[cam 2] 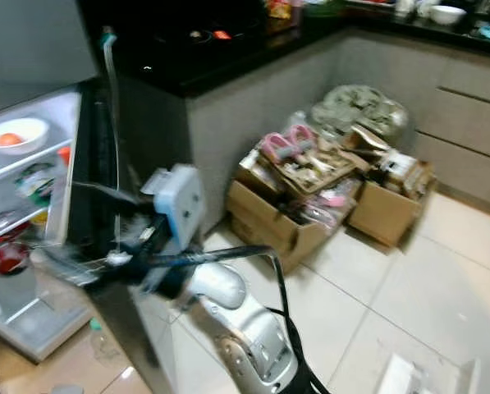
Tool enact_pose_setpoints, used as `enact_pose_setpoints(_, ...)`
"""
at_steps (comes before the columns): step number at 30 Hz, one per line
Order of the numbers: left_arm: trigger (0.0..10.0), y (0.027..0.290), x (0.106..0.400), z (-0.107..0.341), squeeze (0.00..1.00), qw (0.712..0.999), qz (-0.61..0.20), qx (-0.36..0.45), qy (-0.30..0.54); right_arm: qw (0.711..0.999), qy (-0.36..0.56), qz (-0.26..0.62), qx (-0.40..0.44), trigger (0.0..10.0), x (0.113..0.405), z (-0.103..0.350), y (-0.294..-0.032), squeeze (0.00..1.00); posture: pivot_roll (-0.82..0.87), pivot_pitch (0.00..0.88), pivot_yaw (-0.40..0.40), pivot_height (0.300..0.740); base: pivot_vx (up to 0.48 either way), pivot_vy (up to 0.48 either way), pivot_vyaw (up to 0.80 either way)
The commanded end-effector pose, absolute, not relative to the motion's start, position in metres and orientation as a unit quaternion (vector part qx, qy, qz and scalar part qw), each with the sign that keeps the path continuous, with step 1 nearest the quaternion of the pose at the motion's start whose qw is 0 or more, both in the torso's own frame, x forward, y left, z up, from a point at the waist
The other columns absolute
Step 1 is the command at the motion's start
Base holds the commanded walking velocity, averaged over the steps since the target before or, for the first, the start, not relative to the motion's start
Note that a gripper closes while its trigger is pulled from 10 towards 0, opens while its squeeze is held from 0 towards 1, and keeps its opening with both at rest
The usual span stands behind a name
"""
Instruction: Restocking fridge
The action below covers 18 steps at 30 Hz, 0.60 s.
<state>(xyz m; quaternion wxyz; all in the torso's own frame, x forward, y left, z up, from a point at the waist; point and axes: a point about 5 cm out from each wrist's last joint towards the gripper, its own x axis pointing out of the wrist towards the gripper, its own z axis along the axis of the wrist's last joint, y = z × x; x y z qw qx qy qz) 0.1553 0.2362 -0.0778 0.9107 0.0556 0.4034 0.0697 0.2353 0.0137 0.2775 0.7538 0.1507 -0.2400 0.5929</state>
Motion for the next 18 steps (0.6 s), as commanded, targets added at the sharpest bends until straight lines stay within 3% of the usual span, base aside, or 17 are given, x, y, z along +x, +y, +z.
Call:
enact_pose_setpoints(1,10.0,0.231,0.142,-0.085,0.0,0.901,0.07,0.048,0.426,0.818,-0.187,0.528,0.134,10.0,0.265,0.246,-0.01,0.0,-0.12,0.135,-0.011,0.74,0.0,0.0,0.0)
enact_pose_setpoints(2,10.0,0.231,0.142,-0.085,0.0,0.901,0.07,0.049,0.426,0.85,-0.164,0.487,0.117,10.0,0.278,0.231,-0.025,0.0,-0.13,0.134,-0.012,0.74,0.0,0.0,0.0)
enact_pose_setpoints(4,10.0,0.231,0.142,-0.085,0.0,0.901,0.07,0.049,0.426,0.857,-0.157,0.478,0.115,10.0,0.28,0.228,-0.028,0.0,-0.13,0.134,-0.012,0.74,0.0,0.0,0.0)
enact_pose_setpoints(7,10.0,0.232,0.141,-0.086,0.0,0.899,0.072,0.049,0.429,0.905,-0.105,0.405,0.072,10.0,0.293,0.197,-0.058,0.0,-0.13,0.134,-0.018,0.74,0.0,0.0,0.0)
enact_pose_setpoints(13,10.0,0.232,0.14,-0.086,0.0,0.899,0.074,0.049,0.43,0.932,-0.034,0.361,0.014,10.0,0.294,0.162,-0.075,0.0,-0.13,0.131,-0.02,0.74,0.0,0.0,0.0)
enact_pose_setpoints(18,10.0,0.234,0.144,-0.084,0.0,0.902,0.082,0.049,0.421,0.952,0.058,0.289,-0.085,10.0,0.293,0.096,-0.101,0.0,-0.12,0.127,-0.016,0.74,0.0,0.0,0.0)
